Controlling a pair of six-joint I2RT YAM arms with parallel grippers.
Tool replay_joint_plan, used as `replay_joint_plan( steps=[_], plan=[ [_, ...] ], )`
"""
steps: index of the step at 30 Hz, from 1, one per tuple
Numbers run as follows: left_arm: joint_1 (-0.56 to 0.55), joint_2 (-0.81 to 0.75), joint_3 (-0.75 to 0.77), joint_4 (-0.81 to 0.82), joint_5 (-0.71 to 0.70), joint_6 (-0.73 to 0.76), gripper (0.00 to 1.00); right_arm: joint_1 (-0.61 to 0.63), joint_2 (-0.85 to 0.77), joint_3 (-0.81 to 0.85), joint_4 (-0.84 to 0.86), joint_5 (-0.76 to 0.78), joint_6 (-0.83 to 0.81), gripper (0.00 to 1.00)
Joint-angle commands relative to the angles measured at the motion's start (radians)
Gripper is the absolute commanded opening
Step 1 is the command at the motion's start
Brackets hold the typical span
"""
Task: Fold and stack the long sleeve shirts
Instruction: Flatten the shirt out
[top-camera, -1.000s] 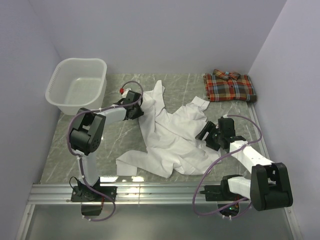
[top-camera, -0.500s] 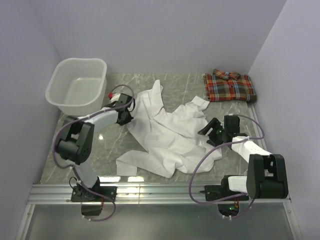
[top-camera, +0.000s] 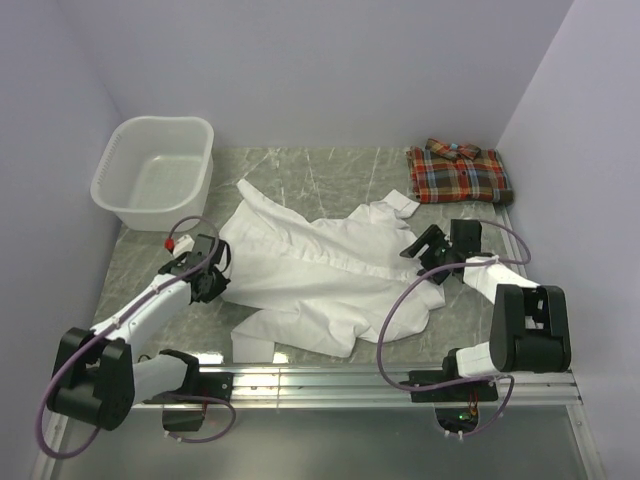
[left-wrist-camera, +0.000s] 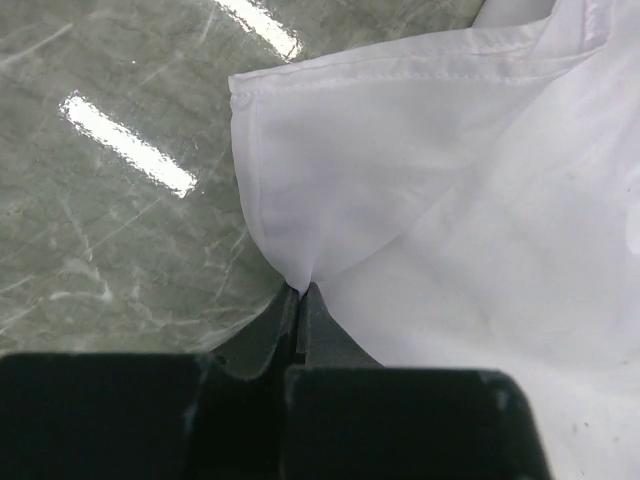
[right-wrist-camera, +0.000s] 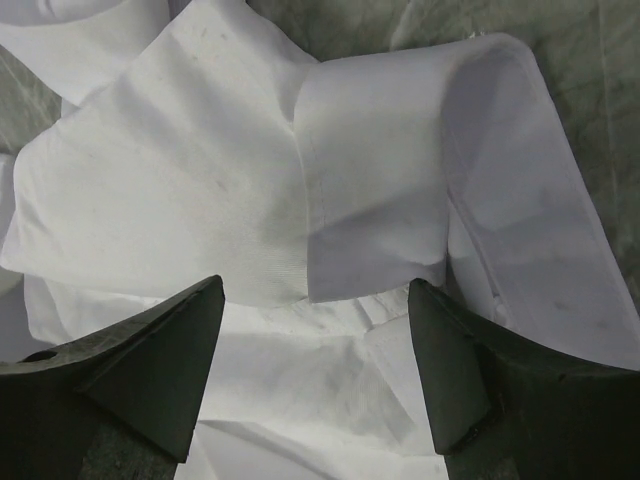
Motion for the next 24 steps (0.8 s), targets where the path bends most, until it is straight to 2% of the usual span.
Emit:
replay_joint_plan(
  steps=[1, 6, 8, 13, 15, 18, 20, 24],
  plan=[
    [0.006, -0.041, -0.017, 0.015, -0.002, -0.021, 0.00, -0.001, 0.017, 0.064, -0.042, 0.066, -0.064, 0.81],
    [0.006, -0.006, 0.006, 0.035, 0.009, -0.006, 0.01, 0.053, -0.059, 0.108, -0.139, 0.157, -0.153, 0.81],
    [0.006, 0.005, 0.019, 0.027, 0.009, -0.001, 0.01, 0.123, -0.117, 0.137, -0.217, 0.209, -0.192, 0.83],
    [0.006, -0.018, 0.048, 0.015, -0.003, 0.002, 0.00, 0.223, -0.225, 0.133, -0.424, 0.418, -0.191, 0.96],
    [0.006, -0.022, 0.056, 0.010, -0.008, 0.005, 0.01, 0.223, -0.268, 0.089, -0.455, 0.421, -0.178, 0.96],
    [0.006, -0.019, 0.059, 0.007, -0.011, 0.006, 0.00, 0.225, -0.308, 0.037, -0.483, 0.388, -0.158, 0.92],
    [0.006, -0.015, 0.056, 0.012, -0.012, 0.005, 0.00, 0.228, -0.299, 0.012, -0.458, 0.334, -0.141, 0.85],
    [0.006, -0.007, 0.049, 0.023, -0.024, 0.005, 0.00, 0.228, -0.225, -0.051, -0.348, 0.236, -0.114, 0.78]
  ],
)
